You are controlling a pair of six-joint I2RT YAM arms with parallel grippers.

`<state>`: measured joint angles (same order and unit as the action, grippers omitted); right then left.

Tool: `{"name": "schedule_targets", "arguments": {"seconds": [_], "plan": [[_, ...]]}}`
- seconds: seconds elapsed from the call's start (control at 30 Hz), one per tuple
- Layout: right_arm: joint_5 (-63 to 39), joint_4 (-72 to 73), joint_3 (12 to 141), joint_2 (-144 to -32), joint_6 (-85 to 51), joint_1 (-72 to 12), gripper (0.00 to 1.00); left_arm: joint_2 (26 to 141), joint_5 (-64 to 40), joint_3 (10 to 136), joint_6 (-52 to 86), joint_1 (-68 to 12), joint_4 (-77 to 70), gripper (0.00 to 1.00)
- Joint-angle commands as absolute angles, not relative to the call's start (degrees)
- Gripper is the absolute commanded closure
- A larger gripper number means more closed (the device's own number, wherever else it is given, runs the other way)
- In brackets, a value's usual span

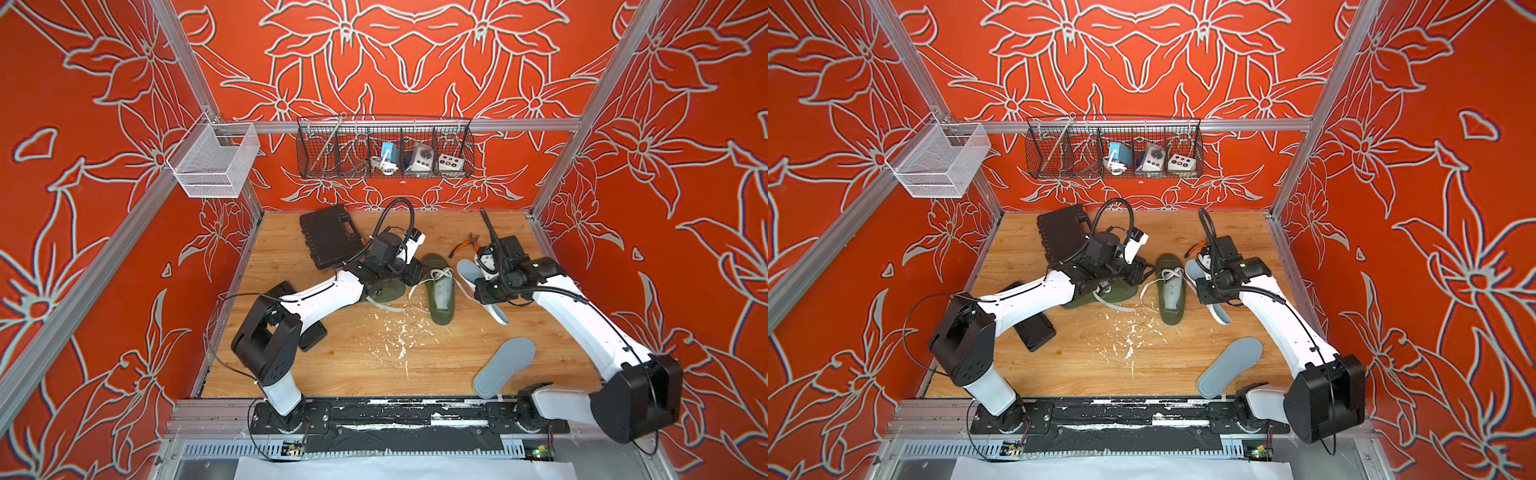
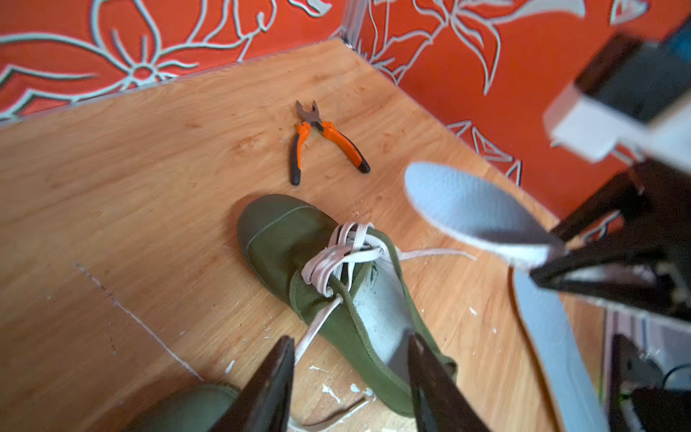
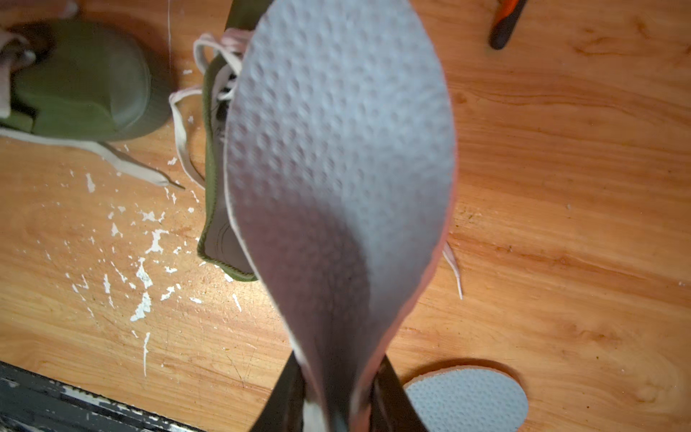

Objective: Insert the insole into the shoe
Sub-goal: Adjust the shoe at the center of the board.

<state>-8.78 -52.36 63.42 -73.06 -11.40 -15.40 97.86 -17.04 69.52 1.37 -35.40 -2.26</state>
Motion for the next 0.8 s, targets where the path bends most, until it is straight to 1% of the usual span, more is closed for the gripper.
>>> {"name": "schedule_targets", "arguments": {"seconds": [0.0, 0.03, 0.1, 0.23, 0.47, 0.77], "plan": [[-12.52, -52.40, 59.98, -70.01, -12.11, -10.68, 0.76, 101.03, -19.21, 72.61, -10.95, -35.67, 0.81, 0.59], [-13.18, -52.17, 59.39, -69.43, -12.29, -9.27, 0.76, 102.23, -18.48, 74.21, -13.18, -36.34, 2.33, 0.61], [-14.69, -51.90, 58.68, -68.59, -12.62, -7.27, 0.76, 103.89, -17.25, 76.50, -17.30, -37.59, 4.72, 0.63], [-14.85, -51.92, 58.36, -67.42, -12.15, -5.35, 0.77, 106.40, -17.25, 78.79, -23.98, -39.51, 6.77, 0.71], [-15.56, -52.14, 58.18, -67.61, -11.10, -4.02, 0.77, 111.12, -14.05, 82.34, -29.96, -41.37, 6.99, 0.71], [-16.25, -52.69, 58.31, -67.93, -10.11, -3.19, 0.77, 117.26, -9.45, 89.23, -32.16, -42.96, 11.27, 0.67]]}}
